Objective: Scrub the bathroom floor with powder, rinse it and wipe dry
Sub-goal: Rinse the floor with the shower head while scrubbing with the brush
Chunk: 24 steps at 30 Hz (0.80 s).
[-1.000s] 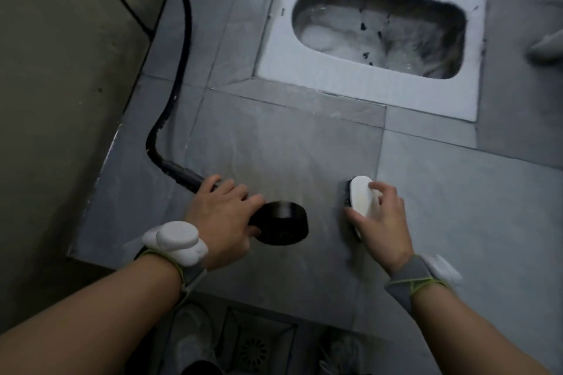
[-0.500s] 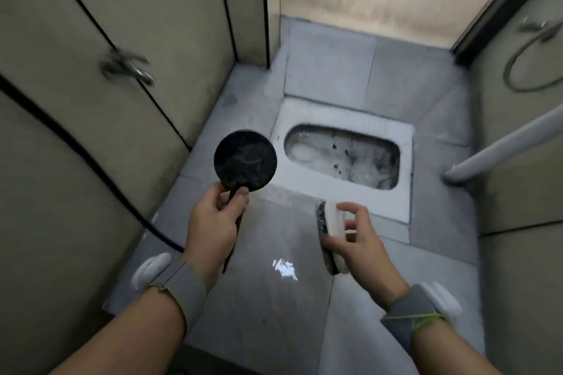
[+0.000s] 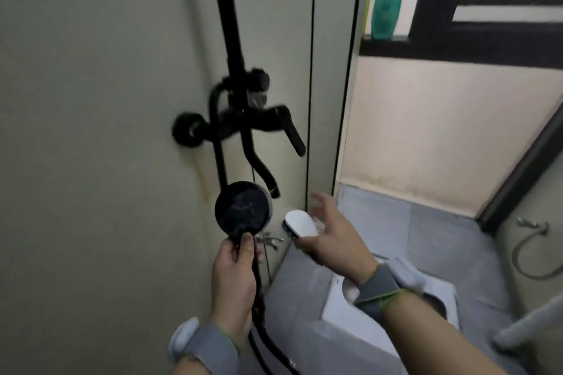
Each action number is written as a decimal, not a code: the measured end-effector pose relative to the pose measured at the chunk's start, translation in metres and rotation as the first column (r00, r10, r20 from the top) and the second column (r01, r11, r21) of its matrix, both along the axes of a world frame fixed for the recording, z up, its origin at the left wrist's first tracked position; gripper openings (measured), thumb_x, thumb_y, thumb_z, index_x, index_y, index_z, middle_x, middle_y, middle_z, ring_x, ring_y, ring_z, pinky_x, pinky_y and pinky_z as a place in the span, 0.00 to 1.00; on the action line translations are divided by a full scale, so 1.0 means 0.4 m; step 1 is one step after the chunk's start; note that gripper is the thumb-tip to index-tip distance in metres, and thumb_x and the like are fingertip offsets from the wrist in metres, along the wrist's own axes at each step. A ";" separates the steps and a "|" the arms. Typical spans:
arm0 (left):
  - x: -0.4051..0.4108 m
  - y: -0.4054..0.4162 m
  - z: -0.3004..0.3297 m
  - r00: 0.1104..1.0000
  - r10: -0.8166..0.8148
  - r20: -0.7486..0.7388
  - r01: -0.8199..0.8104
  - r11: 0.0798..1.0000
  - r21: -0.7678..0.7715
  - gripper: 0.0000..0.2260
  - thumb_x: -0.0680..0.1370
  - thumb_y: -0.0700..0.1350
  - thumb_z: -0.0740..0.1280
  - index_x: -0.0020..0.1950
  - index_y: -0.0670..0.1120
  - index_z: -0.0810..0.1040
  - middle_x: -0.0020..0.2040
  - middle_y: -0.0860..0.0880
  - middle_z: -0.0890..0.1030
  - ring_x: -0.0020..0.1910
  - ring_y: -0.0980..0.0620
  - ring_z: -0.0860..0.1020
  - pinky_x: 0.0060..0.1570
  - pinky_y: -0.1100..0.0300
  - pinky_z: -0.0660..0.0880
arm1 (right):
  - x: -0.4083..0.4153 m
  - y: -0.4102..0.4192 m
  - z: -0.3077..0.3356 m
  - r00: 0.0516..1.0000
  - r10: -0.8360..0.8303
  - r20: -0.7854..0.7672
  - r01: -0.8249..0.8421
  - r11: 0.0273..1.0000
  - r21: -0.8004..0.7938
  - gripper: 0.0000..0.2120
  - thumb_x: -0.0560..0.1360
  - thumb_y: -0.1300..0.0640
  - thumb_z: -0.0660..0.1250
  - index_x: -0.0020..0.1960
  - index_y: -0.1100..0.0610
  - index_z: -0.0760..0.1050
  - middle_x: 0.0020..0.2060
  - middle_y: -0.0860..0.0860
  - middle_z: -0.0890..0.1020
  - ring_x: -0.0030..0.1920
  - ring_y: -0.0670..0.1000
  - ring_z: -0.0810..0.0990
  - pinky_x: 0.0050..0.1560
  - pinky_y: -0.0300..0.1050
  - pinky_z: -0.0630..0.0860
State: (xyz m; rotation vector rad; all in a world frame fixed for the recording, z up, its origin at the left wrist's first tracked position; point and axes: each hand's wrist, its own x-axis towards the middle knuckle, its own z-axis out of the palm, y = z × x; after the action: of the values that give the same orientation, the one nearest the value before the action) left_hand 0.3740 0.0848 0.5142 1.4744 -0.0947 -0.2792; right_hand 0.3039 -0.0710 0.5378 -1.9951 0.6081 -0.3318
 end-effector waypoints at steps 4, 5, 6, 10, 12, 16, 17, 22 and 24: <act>0.054 0.005 0.138 0.993 -0.005 0.115 0.006 1.000 -0.005 0.13 0.81 0.52 0.61 0.45 0.44 0.75 0.36 0.47 0.80 0.37 0.50 0.77 0.44 0.53 0.73 | 0.087 -0.004 0.161 0.995 -0.082 0.056 0.085 0.996 -0.042 0.43 0.63 0.53 0.72 0.74 0.41 0.57 0.57 0.48 0.73 0.52 0.56 0.78 0.43 0.52 0.80; 0.062 0.009 0.168 0.991 -0.015 0.133 0.015 1.000 -0.001 0.14 0.81 0.53 0.60 0.45 0.43 0.75 0.36 0.46 0.80 0.36 0.50 0.77 0.43 0.53 0.73 | 0.104 -0.001 0.187 0.995 -0.089 0.054 0.092 0.994 -0.053 0.44 0.62 0.51 0.72 0.74 0.42 0.57 0.57 0.49 0.73 0.52 0.58 0.78 0.46 0.54 0.80; 0.068 0.009 0.190 0.989 -0.019 0.144 0.018 1.000 0.005 0.15 0.81 0.53 0.59 0.45 0.43 0.75 0.36 0.46 0.79 0.36 0.50 0.76 0.41 0.54 0.73 | 0.116 0.003 0.204 0.995 -0.095 0.028 0.097 0.993 -0.065 0.45 0.60 0.48 0.70 0.74 0.42 0.57 0.58 0.51 0.73 0.54 0.60 0.77 0.50 0.57 0.80; 0.099 0.021 0.251 0.986 0.028 0.162 -0.030 0.999 0.011 0.16 0.81 0.53 0.58 0.46 0.42 0.75 0.37 0.47 0.78 0.37 0.50 0.75 0.42 0.56 0.71 | 0.167 0.019 0.203 0.993 -0.072 -0.099 0.067 0.996 -0.052 0.46 0.65 0.51 0.70 0.78 0.46 0.51 0.62 0.55 0.73 0.61 0.61 0.72 0.62 0.56 0.73; 0.106 0.034 0.265 0.981 0.073 0.182 -0.078 0.997 0.021 0.17 0.81 0.55 0.57 0.47 0.42 0.75 0.38 0.46 0.78 0.39 0.49 0.76 0.43 0.55 0.70 | 0.177 0.025 0.197 0.994 -0.034 -0.106 0.035 0.999 0.008 0.48 0.67 0.55 0.71 0.79 0.47 0.47 0.54 0.54 0.76 0.56 0.59 0.77 0.58 0.53 0.76; 0.110 0.059 0.289 0.980 0.085 0.180 -0.104 0.990 0.095 0.15 0.81 0.57 0.54 0.49 0.47 0.72 0.38 0.46 0.75 0.43 0.45 0.76 0.46 0.53 0.71 | 0.146 0.014 0.199 0.997 0.047 -0.064 -0.040 0.994 0.107 0.46 0.70 0.61 0.71 0.79 0.45 0.48 0.45 0.51 0.77 0.41 0.50 0.79 0.37 0.39 0.76; 0.107 0.064 0.295 0.981 0.083 0.173 -0.103 0.989 0.110 0.15 0.81 0.58 0.53 0.50 0.49 0.71 0.38 0.47 0.74 0.42 0.45 0.76 0.47 0.52 0.71 | 0.125 0.012 0.198 0.997 0.065 -0.049 -0.060 0.992 0.108 0.45 0.70 0.61 0.72 0.78 0.44 0.51 0.46 0.51 0.76 0.40 0.48 0.78 0.37 0.38 0.76; 0.115 0.081 0.321 0.974 0.107 0.201 -0.156 0.957 0.244 0.16 0.81 0.59 0.50 0.56 0.48 0.66 0.39 0.46 0.70 0.38 0.46 0.70 0.45 0.53 0.69 | 0.036 -0.012 0.193 0.991 0.127 -0.044 -0.120 0.984 0.133 0.36 0.69 0.57 0.74 0.72 0.46 0.63 0.57 0.51 0.75 0.47 0.47 0.78 0.44 0.40 0.77; 0.120 0.095 0.337 0.978 0.081 0.193 -0.138 0.942 0.306 0.14 0.82 0.58 0.50 0.57 0.49 0.66 0.40 0.45 0.71 0.39 0.46 0.70 0.45 0.53 0.68 | 0.011 -0.025 0.197 0.988 0.151 -0.039 -0.146 0.982 0.116 0.32 0.69 0.58 0.74 0.70 0.46 0.66 0.58 0.51 0.75 0.46 0.46 0.78 0.36 0.34 0.74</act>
State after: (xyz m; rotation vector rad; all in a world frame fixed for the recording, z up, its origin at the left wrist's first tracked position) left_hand 0.4219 0.1228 0.6491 1.8190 -0.1146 -0.0713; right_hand 0.3082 -0.0808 0.6167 -1.9304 0.4932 -0.1559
